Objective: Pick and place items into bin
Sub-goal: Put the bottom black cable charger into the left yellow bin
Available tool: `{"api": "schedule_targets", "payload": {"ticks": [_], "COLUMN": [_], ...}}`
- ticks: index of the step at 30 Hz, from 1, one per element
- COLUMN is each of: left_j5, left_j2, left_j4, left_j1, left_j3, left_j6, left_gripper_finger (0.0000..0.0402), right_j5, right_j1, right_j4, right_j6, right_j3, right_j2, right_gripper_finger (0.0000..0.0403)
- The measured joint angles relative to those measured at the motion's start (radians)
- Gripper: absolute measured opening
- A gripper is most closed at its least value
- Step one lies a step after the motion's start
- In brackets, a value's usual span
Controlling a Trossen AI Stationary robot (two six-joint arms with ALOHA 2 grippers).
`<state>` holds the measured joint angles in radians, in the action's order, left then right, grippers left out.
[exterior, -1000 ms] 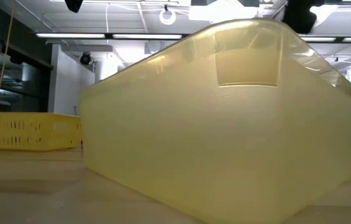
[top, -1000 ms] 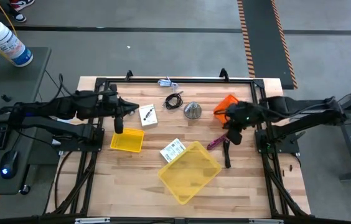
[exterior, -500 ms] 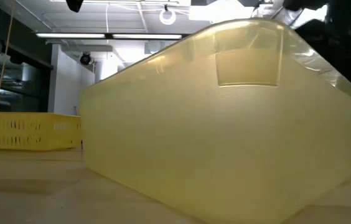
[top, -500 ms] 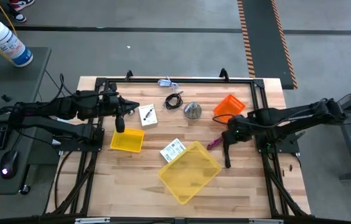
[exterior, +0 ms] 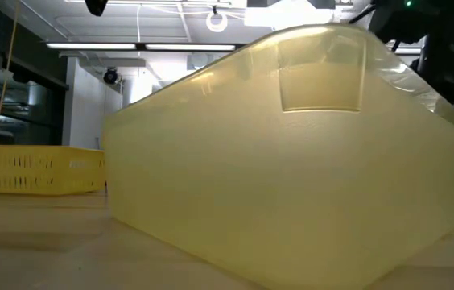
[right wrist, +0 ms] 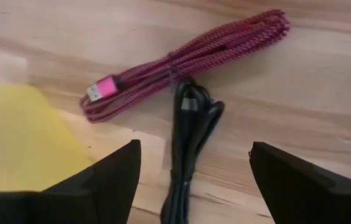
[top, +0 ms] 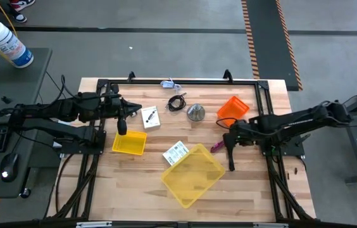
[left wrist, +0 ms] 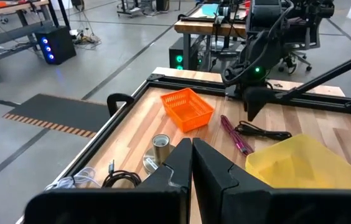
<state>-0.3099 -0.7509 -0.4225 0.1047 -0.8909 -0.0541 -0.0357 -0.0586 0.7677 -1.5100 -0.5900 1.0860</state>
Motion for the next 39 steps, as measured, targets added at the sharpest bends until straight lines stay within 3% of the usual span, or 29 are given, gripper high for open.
{"api": "schedule_targets", "payload": {"ticks": [19,24,30,39], "left_j5": [0.000,0.000,0.000,-0.024], "left_j2": [0.000,0.000,0.000,0.000], "left_j4": [0.000,0.000,0.001,0.001], "left_j1": [0.000,0.000,0.000,0.001], "left_j3": [0.000,0.000,0.000,0.000], "left_j6": [-0.004,-0.004,-0.004,-0.003], "left_gripper_finger": [0.0001,0.0001,0.0001,0.0001], "right_j5": [-0.046,-0.058,-0.060,-0.091], "right_j1": [0.001,-0.006,-0.022,-0.029], "right_j4": [-0.126,-0.159,-0.167,-0.145], "right_j6": [-0.001,0.016,0.026,0.107], "right_j3": [-0.001,-0.004,-0.005,-0.111], "right_j2": [0.288,0.320,0.316,0.315], "right_gripper_finger": [0.0247,0.0195,0.0087,0.0081]}}
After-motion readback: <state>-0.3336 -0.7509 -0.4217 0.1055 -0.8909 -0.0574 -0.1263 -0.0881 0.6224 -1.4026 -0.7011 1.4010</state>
